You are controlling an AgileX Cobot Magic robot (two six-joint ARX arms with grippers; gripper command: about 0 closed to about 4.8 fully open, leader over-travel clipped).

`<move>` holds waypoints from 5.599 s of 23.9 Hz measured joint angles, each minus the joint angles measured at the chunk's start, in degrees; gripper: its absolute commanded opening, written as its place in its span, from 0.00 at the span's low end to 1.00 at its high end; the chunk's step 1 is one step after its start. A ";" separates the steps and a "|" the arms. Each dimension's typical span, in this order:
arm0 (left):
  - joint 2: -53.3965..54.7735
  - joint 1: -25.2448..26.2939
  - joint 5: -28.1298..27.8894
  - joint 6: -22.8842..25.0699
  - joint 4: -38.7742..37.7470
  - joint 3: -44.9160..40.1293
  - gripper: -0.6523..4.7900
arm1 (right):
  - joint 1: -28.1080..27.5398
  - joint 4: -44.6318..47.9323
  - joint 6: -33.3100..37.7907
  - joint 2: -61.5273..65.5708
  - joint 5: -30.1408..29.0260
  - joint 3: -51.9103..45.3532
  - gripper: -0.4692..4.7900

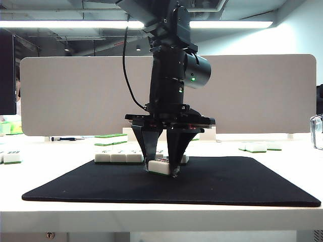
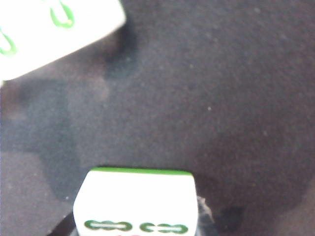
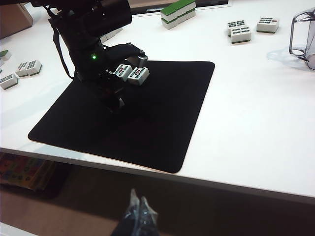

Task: Align six mahjong tiles in a row on the table.

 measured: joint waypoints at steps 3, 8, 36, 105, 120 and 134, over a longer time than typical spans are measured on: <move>-0.04 -0.33 -0.22 0.79 -0.07 0.00 0.43 | 0.00 0.00 0.00 0.00 0.04 0.00 0.09; -5.05 -3.43 -0.48 15.10 3.91 0.09 0.44 | 0.00 0.02 0.00 0.00 0.09 0.00 0.09; 0.22 1.86 7.54 50.75 25.27 -0.13 0.62 | 0.00 0.00 0.00 0.00 -0.13 0.00 0.09; 1.95 -0.35 -6.05 28.79 32.09 -0.13 0.22 | 0.00 -0.02 0.00 0.00 -0.17 0.00 0.09; 1.60 -1.62 -6.43 28.83 26.56 -0.07 0.21 | 0.00 -0.02 0.00 0.00 0.04 0.00 0.09; -0.15 0.13 -10.23 27.50 6.32 -0.04 0.21 | 0.00 -0.02 0.00 0.00 1.09 0.00 0.09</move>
